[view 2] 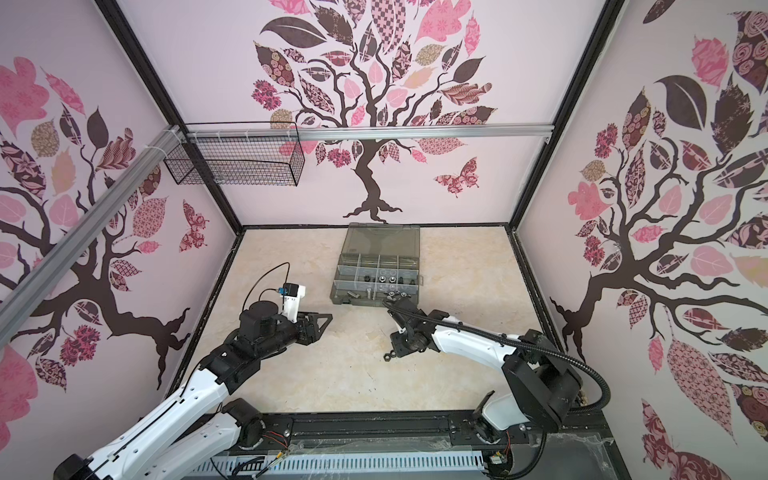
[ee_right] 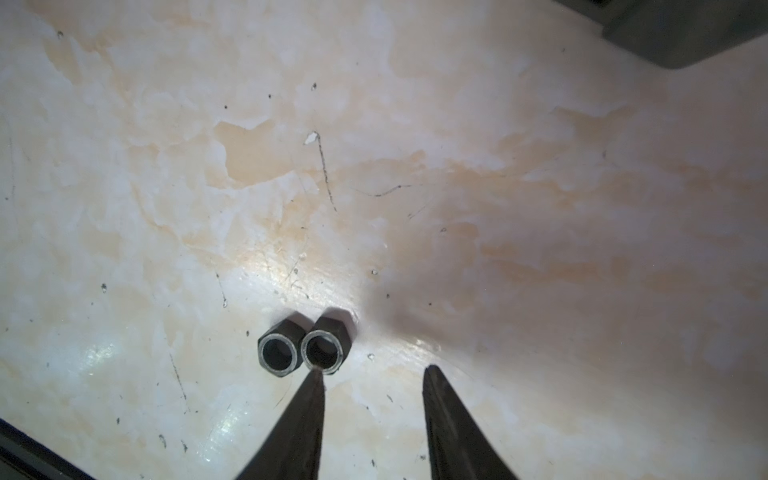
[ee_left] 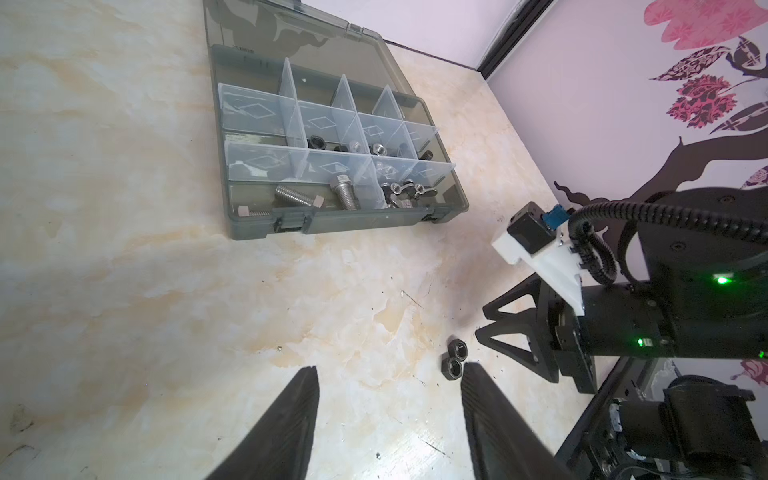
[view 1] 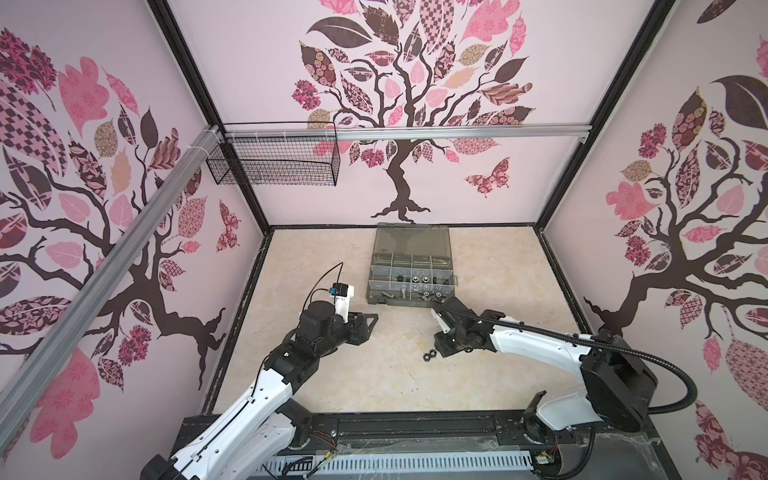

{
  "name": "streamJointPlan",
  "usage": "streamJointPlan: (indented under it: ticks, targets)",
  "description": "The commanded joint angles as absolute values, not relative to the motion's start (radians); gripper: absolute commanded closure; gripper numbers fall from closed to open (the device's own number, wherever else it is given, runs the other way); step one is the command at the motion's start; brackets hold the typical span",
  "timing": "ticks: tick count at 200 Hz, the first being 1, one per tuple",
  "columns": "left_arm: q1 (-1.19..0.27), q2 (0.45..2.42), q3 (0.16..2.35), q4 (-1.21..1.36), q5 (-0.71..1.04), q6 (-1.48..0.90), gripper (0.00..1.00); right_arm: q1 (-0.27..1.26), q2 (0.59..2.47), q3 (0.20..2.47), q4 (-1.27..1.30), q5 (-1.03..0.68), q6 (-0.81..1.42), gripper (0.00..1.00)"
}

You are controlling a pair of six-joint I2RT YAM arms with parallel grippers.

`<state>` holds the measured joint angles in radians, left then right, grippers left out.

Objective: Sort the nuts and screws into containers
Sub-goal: 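Lower the right gripper and grasp one of the two dark nuts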

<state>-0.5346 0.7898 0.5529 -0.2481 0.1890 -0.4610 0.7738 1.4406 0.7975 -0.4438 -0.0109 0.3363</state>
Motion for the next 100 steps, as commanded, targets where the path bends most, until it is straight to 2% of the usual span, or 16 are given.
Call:
streamJointPlan:
  ticks: [1, 100]
  targets:
    - [-0.534, 0.771, 0.516, -0.23, 0.201, -0.473, 0.42, 0.791, 1.449, 0.824, -0.496, 0.014, 0.329, 0.58]
    - [-0.533, 0.784, 0.505, -0.193, 0.218, -0.49, 0.41, 0.877, 1.501, 0.802, -0.489, 0.014, 0.361, 0.58]
